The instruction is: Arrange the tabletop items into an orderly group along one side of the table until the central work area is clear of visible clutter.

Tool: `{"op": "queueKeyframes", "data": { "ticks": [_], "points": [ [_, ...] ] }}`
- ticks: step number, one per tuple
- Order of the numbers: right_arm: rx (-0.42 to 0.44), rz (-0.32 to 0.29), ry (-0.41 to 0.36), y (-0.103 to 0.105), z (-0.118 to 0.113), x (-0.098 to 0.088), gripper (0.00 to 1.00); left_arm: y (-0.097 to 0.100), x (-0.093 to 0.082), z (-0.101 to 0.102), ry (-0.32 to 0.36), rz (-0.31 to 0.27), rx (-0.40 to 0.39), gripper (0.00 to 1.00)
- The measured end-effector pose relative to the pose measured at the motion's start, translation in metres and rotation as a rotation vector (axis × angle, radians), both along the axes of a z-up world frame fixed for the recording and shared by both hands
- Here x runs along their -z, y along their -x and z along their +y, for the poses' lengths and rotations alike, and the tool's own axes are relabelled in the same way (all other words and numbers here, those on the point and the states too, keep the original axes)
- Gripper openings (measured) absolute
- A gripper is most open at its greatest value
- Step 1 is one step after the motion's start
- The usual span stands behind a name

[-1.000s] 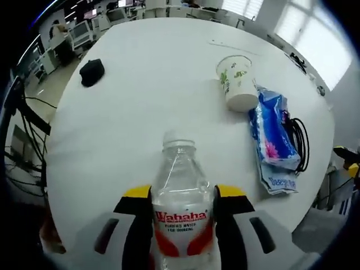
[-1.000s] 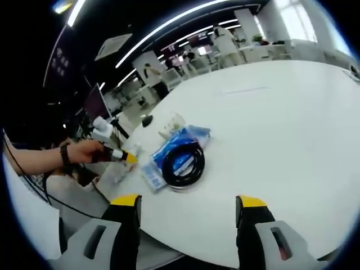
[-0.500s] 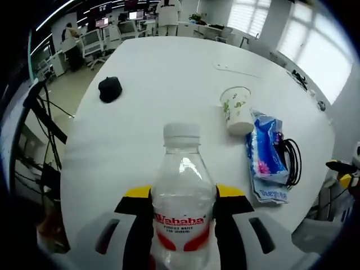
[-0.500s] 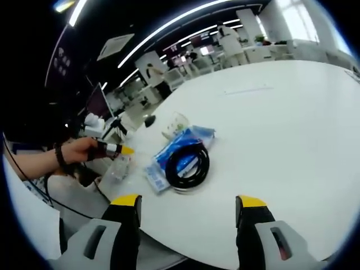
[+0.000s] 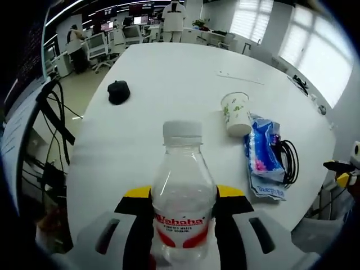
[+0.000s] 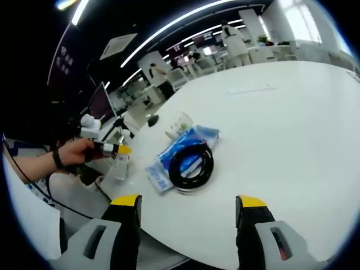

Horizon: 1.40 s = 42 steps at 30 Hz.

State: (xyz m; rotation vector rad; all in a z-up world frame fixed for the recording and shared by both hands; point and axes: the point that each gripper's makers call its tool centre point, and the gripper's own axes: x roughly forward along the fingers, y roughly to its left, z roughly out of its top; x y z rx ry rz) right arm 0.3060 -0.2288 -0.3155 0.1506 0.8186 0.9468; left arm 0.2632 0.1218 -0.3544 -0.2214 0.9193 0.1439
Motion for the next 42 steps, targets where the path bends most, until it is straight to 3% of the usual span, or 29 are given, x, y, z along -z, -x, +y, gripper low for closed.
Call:
{"op": "queueKeyframes", "data": {
  "ticks": [14, 26, 37, 42],
  "points": [
    [-0.008, 0.000, -0.003, 0.004, 0.000, 0.001, 0.69, 0.013, -0.013, 0.004, -0.014, -0.040, -0.021, 0.41],
    [-0.044, 0.005, -0.005, 0.009, 0.012, 0.004, 0.69, 0.040, -0.028, 0.001, -0.050, -0.083, -0.029, 0.41],
    [-0.071, 0.003, 0.000, 0.013, 0.020, 0.002, 0.68, 0.060, -0.023, 0.003, -0.085, -0.100, -0.035, 0.41],
    [-0.081, 0.006, 0.004, 0.017, 0.024, 0.003, 0.68, 0.068, -0.022, -0.008, -0.127, -0.102, -0.008, 0.41]
  ]
}}
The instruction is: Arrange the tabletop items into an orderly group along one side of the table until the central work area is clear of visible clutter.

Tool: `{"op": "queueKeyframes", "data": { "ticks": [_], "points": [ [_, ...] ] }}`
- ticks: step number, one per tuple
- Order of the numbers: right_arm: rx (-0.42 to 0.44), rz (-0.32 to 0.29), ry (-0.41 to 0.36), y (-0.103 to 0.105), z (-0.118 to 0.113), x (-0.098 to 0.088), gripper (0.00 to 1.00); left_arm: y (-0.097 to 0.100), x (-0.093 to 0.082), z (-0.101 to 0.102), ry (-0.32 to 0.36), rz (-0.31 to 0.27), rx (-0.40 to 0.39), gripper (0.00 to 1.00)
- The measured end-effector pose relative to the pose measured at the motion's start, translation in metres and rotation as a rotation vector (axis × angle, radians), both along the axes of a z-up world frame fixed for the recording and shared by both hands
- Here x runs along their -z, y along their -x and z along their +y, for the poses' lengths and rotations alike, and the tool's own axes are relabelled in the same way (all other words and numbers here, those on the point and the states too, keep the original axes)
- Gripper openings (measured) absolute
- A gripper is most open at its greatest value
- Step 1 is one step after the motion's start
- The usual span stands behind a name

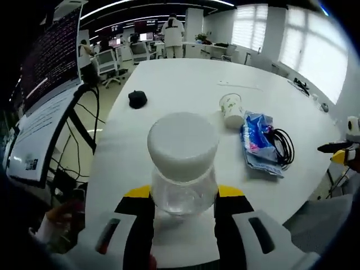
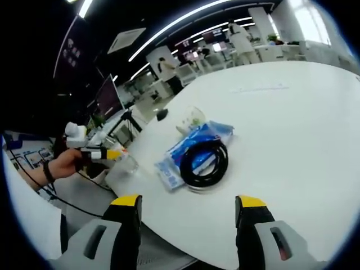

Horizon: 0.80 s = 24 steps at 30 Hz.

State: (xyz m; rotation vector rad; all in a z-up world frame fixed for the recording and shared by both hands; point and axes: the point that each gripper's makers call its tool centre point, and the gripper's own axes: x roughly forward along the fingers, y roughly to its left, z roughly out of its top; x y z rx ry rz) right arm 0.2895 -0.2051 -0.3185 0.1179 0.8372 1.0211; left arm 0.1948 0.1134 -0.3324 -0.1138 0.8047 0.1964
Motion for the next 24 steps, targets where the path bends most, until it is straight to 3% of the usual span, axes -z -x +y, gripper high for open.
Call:
{"op": "queueKeyframes", "data": {
  "ticks": [2, 14, 24],
  "points": [
    [-0.003, 0.002, 0.003, 0.001, 0.000, 0.001, 0.68, 0.000, -0.001, -0.005, -0.030, 0.001, 0.024, 0.41],
    [0.009, -0.001, 0.002, 0.003, -0.003, 0.002, 0.69, -0.004, -0.001, -0.005, -0.008, -0.045, -0.010, 0.41],
    [0.026, 0.016, 0.014, 0.012, -0.011, 0.007, 0.69, -0.006, 0.005, -0.003, 0.018, -0.079, 0.011, 0.41]
  ]
}}
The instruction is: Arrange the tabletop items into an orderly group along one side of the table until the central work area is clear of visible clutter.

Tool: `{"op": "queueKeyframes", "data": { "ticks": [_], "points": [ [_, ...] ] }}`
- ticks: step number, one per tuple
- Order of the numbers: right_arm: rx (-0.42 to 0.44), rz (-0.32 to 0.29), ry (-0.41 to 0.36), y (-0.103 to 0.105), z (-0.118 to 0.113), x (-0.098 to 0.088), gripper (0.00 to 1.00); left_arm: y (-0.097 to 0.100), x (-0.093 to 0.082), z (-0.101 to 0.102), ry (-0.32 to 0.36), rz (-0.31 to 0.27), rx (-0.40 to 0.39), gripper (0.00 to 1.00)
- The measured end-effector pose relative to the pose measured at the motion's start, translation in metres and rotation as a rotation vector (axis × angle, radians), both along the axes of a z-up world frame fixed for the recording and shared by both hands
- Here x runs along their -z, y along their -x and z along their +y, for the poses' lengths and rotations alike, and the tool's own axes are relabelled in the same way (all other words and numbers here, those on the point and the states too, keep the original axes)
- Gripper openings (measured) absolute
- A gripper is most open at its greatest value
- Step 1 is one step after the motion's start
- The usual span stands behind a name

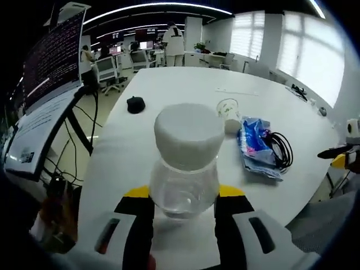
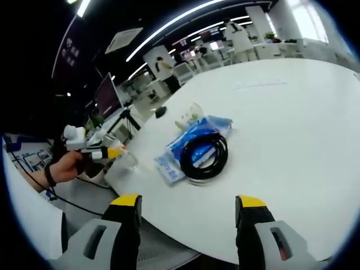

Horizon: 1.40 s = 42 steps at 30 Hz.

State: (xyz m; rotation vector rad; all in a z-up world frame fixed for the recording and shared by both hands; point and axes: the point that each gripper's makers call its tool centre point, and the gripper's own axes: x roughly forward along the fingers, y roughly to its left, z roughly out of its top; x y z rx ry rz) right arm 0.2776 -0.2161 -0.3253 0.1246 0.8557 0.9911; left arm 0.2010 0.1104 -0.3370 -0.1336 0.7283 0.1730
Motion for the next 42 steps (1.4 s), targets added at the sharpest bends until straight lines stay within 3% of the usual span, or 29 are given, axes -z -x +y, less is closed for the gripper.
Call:
{"op": "queueKeyframes", "data": {
  "ticks": [10, 15, 17, 25, 42],
  "points": [
    [0.021, -0.011, 0.012, -0.007, -0.004, -0.002, 0.69, -0.003, 0.005, -0.002, 0.038, -0.027, 0.013, 0.43],
    [0.024, -0.015, 0.019, -0.005, 0.000, -0.003, 0.69, -0.001, 0.011, -0.006, 0.012, -0.005, 0.053, 0.44],
    [0.021, -0.012, 0.028, -0.002, 0.002, -0.003, 0.69, -0.001, 0.012, -0.004, 0.026, -0.022, 0.044, 0.44],
    [0.036, -0.011, 0.022, -0.003, 0.009, -0.004, 0.69, -0.003, 0.011, 0.000, 0.031, -0.039, 0.059, 0.40],
    [0.051, -0.024, 0.019, 0.001, 0.007, -0.011, 0.69, -0.017, 0.013, 0.007, 0.031, -0.002, 0.066, 0.39]
  ]
}}
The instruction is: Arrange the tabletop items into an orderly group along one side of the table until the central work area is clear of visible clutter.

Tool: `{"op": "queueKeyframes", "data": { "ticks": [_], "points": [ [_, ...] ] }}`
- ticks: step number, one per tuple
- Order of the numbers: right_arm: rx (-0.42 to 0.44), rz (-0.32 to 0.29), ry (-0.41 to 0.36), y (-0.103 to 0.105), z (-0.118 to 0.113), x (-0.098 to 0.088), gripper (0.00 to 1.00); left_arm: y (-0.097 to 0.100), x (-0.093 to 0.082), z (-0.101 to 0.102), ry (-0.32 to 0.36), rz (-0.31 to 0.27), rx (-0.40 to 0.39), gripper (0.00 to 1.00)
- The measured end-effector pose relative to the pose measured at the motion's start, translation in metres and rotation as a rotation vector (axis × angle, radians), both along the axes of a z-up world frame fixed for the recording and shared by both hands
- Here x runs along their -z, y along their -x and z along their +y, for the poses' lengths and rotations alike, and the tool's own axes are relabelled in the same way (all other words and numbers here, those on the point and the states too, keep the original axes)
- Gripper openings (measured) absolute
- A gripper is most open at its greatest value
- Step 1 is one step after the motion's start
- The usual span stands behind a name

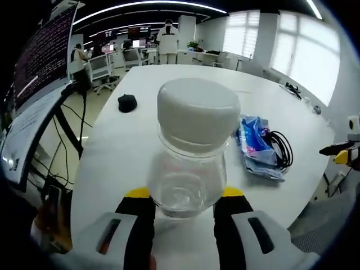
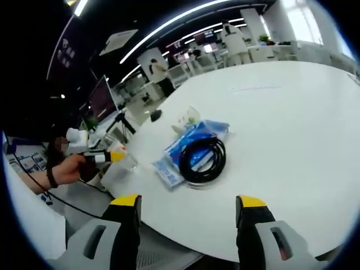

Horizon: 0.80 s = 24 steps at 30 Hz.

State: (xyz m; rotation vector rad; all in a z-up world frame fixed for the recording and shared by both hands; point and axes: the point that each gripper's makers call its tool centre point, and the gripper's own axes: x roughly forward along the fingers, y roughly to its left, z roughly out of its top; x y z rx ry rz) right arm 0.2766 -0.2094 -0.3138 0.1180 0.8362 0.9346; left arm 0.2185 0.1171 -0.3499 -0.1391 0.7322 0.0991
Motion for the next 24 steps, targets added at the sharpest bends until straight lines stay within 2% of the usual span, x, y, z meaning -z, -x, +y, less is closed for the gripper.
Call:
{"op": "queueKeyframes", "data": {
  "ticks": [5, 7, 10, 19, 23, 24],
  "points": [
    [0.002, -0.004, -0.001, -0.001, -0.003, -0.002, 0.69, -0.015, -0.001, -0.002, -0.002, -0.006, -0.016, 0.40],
    [0.012, -0.002, -0.004, -0.003, -0.005, -0.002, 0.69, -0.026, -0.002, 0.002, -0.002, -0.030, -0.024, 0.40],
    [0.012, 0.000, -0.004, -0.002, -0.005, -0.002, 0.69, -0.039, -0.004, 0.001, -0.002, -0.035, -0.035, 0.40],
    [0.022, 0.004, -0.003, 0.000, -0.011, 0.001, 0.69, -0.080, -0.003, 0.022, 0.012, -0.056, -0.090, 0.40],
    [0.033, 0.007, 0.002, -0.001, -0.019, 0.003, 0.69, -0.088, -0.004, 0.027, 0.019, -0.073, -0.113, 0.40],
    [0.036, 0.008, 0.004, -0.001, -0.020, 0.002, 0.69, -0.095, -0.004, 0.030, 0.024, -0.076, -0.122, 0.40]
  ]
}}
